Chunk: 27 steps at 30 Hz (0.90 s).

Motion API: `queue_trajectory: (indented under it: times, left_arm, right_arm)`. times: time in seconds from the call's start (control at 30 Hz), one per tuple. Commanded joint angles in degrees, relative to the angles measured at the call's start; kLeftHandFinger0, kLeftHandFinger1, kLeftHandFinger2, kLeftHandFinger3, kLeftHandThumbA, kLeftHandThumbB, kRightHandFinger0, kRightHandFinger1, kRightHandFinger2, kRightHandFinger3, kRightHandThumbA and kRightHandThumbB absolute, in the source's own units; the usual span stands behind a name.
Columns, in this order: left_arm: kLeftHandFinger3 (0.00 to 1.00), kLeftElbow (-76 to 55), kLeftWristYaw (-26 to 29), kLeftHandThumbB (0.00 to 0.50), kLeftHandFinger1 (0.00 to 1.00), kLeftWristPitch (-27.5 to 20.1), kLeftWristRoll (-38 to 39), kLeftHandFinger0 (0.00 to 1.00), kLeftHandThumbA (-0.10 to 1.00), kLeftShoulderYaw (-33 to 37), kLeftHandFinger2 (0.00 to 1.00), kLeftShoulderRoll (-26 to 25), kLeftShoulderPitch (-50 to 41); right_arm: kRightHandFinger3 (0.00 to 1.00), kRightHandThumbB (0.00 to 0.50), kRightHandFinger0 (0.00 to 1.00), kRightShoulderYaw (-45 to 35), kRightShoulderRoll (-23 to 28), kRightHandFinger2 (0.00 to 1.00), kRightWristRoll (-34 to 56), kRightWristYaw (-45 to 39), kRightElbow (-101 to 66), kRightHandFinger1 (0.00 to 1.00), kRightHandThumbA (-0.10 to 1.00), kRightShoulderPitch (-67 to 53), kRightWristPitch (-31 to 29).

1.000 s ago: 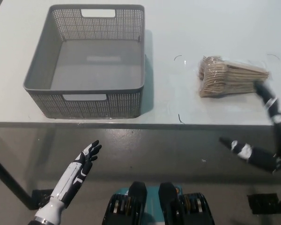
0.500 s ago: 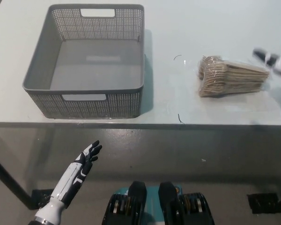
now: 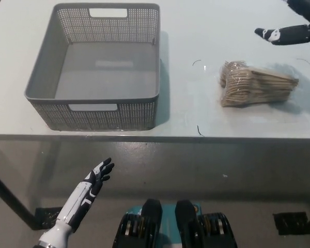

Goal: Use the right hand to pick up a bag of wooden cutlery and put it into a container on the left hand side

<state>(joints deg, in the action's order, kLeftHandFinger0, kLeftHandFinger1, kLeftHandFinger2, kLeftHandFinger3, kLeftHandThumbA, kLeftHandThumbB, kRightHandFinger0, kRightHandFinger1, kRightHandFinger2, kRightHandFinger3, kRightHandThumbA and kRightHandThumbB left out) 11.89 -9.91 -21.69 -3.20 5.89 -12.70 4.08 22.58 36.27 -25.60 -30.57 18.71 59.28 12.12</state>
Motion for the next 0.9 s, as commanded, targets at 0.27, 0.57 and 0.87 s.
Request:
queue_trajectory:
  times: [0.27,0.57,0.87]
  left_arm:
    - [1.00,0.1,-1.2,0.307,1.00,-1.7,2.1,1.00,1.00,-0.4,1.00,-0.1,-0.4]
    - [1.00,0.5,-1.3,0.310,1.00,-1.5,2.3,1.00,1.00,-0.4,1.00,0.0,-0.8]
    - [1.00,2.9,-1.0,0.314,1.00,-3.2,2.4,1.00,1.00,-0.6,1.00,0.3,-0.9]
  right_arm:
    - [1.00,0.500,1.00,8.1,0.2,1.00,-2.7,-12.9,12.4,1.00,0.62,9.6,-2.5]
    - [1.00,0.500,1.00,11.2,-1.9,1.00,-4.1,-15.1,16.8,1.00,0.64,9.3,-5.5]
    - [1.00,0.500,1.00,12.9,-4.0,1.00,-4.9,-15.6,20.7,1.00,0.63,9.0,-8.3]
